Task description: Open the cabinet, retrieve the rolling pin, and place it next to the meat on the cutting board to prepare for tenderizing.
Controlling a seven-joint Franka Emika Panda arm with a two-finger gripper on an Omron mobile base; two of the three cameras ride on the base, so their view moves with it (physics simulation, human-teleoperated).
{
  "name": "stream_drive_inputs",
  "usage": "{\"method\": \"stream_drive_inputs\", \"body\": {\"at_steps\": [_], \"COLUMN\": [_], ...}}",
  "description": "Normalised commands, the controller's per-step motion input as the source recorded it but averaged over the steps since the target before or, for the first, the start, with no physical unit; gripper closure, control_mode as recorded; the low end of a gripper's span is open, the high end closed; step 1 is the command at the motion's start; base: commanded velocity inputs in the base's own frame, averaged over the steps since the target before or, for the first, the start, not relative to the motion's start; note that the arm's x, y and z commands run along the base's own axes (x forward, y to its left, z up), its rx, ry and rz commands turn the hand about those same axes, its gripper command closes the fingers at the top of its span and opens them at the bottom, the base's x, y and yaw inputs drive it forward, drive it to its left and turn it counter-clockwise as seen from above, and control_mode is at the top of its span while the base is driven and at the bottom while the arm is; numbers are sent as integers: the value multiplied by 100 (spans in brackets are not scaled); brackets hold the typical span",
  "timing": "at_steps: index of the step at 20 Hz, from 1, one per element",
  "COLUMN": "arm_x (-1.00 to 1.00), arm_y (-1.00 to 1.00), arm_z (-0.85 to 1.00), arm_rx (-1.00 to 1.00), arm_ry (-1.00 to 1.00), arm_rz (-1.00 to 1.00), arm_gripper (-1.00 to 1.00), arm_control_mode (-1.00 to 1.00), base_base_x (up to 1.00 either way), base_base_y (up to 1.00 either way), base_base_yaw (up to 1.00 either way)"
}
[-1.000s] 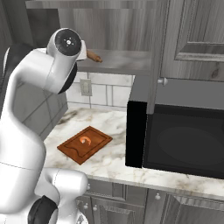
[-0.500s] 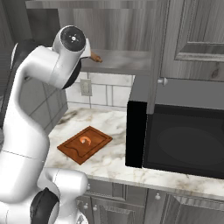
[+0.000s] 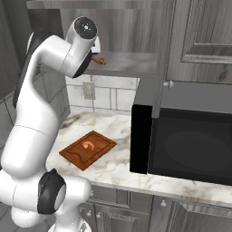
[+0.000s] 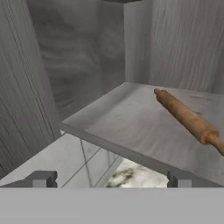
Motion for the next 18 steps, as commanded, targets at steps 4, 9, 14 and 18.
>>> {"method": "stream_drive_inputs", "body": {"at_steps": [4,9,14,18], "arm_x": [43,37,35,39], "arm_y": [-13,-14,-12,-13], "arm_z": [-7,-10,-11,-10], "arm_rx": [-3,-4,-4,-3], "arm_ry": [1,0,0,0], "arm_rz": [0,0,0,0], "arm_gripper": [-100,-100,-100,-100], "arm_control_mode": [-100,-100,-100,-100], "base_base_x": [0,0,0,0], "base_base_y": [0,0,0,0], "base_base_yaw": [0,0,0,0]}}
